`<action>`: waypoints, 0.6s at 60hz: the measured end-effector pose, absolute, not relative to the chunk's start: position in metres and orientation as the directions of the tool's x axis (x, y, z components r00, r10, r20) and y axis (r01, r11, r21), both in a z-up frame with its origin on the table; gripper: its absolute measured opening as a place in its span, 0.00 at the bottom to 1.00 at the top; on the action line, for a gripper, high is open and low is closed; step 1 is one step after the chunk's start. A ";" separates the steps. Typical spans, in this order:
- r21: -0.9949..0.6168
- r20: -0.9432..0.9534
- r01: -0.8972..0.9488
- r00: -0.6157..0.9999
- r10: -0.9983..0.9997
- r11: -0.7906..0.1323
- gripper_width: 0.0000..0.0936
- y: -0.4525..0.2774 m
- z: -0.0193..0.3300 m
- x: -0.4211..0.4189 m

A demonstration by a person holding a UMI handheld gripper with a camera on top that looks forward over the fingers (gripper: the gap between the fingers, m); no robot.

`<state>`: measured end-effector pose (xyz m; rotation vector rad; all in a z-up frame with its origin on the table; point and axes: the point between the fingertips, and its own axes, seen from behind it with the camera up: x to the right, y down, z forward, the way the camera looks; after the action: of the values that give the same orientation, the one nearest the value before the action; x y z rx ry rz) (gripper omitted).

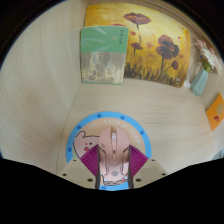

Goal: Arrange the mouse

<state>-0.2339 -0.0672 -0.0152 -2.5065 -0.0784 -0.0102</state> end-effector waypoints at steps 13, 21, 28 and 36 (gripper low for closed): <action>-0.568 -0.004 0.038 0.999 0.049 -0.822 0.57 -0.070 -0.017 -0.237; -0.596 -0.034 0.013 0.999 0.042 -0.803 0.86 -0.068 0.016 -0.234; -0.654 -0.036 0.008 0.999 0.041 -0.756 0.86 -0.066 0.067 -0.225; -0.712 -0.065 -0.035 0.998 0.016 -0.701 0.86 -0.078 0.136 -0.203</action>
<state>-0.2027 -0.0785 0.1360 -2.3467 0.0133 0.0847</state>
